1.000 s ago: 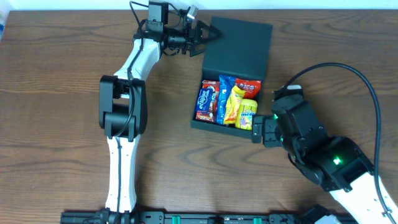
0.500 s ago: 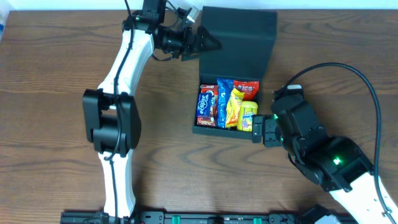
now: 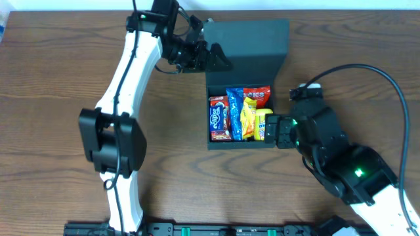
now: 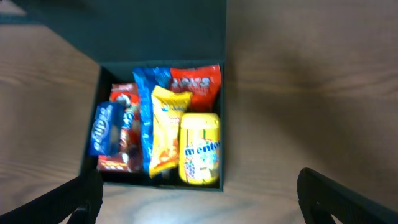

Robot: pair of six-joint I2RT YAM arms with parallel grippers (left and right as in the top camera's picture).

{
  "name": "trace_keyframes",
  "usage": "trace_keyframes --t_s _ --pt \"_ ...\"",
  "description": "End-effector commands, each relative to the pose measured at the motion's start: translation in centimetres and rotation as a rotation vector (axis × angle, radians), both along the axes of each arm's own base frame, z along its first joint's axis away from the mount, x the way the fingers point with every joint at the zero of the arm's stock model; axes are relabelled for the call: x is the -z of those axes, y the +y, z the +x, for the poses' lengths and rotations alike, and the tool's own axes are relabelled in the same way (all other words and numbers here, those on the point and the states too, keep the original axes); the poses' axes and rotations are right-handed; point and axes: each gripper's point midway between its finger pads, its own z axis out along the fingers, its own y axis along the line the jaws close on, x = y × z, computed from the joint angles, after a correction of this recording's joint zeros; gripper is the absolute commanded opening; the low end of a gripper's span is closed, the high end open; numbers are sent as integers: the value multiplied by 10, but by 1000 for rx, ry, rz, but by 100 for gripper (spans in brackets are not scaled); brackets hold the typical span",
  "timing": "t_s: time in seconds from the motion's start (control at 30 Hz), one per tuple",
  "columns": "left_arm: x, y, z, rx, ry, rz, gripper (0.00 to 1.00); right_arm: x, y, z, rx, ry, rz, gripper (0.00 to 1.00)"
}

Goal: Pack container
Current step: 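Swing the lid down over the box with the left gripper, then press the closed lid down with both grippers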

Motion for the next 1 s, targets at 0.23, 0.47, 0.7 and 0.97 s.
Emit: trace_keyframes --t_s 0.23,0.47,0.7,0.97 --pt "-56 20 -45 3 -93 105 96 -31 0 -16 -38 -87 81 99" --pt "-68 46 -68 -41 -112 249 96 -29 11 -21 -91 -60 116 99" --pt "-82 89 -90 -182 -146 463 96 -19 17 -11 -100 -38 90 99" --pt "-75 131 -128 -376 -166 606 96 38 34 14 -104 120 -14 99"
